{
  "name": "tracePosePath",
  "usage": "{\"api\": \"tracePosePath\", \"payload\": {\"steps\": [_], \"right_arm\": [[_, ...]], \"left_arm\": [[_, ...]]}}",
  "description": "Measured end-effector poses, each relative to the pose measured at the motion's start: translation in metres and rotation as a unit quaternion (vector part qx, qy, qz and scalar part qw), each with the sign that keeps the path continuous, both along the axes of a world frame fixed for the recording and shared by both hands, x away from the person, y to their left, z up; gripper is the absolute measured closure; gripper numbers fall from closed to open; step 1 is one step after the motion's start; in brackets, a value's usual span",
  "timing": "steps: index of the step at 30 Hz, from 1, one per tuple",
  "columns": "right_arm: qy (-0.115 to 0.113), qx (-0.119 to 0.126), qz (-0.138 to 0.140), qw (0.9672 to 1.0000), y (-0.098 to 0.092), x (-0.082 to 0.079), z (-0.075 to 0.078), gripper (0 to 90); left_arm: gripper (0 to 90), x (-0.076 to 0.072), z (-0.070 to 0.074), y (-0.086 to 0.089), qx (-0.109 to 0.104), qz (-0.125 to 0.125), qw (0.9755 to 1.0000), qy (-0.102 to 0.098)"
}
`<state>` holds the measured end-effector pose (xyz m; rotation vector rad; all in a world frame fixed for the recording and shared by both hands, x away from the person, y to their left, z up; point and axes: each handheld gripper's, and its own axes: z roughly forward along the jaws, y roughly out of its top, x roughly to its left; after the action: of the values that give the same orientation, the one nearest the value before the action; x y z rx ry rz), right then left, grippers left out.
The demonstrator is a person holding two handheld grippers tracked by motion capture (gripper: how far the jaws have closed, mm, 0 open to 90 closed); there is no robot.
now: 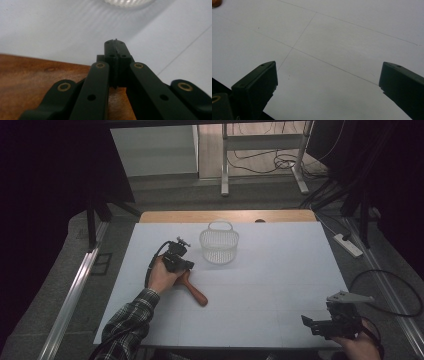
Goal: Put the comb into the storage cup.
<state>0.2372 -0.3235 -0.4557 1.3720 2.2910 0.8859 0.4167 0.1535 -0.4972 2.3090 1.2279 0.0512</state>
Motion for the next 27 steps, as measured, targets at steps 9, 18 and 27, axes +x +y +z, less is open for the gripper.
{"api": "tracePosePath", "payload": {"steps": [9, 18, 27], "right_arm": [[-0.001, 0.0, 0.001, 1.0, 0.0, 0.0, 0.0, 1.9], [-0.002, -0.001, 0.003, 1.0, 0.001, -0.001, 0.0, 2.0], [-0.005, -0.001, 0.006, 1.0, 0.001, -0.001, 0.0, 2.1]], "left_arm": [[89.2, -0.018, -0.002, -0.009, 0.012, -0.025, 0.9996, -0.003], [89.2, -0.036, -0.005, -0.011, 0.029, -0.032, 0.9991, -0.006], [89.2, -0.054, -0.009, -0.008, 0.035, -0.037, 0.9987, 0.009]]}}
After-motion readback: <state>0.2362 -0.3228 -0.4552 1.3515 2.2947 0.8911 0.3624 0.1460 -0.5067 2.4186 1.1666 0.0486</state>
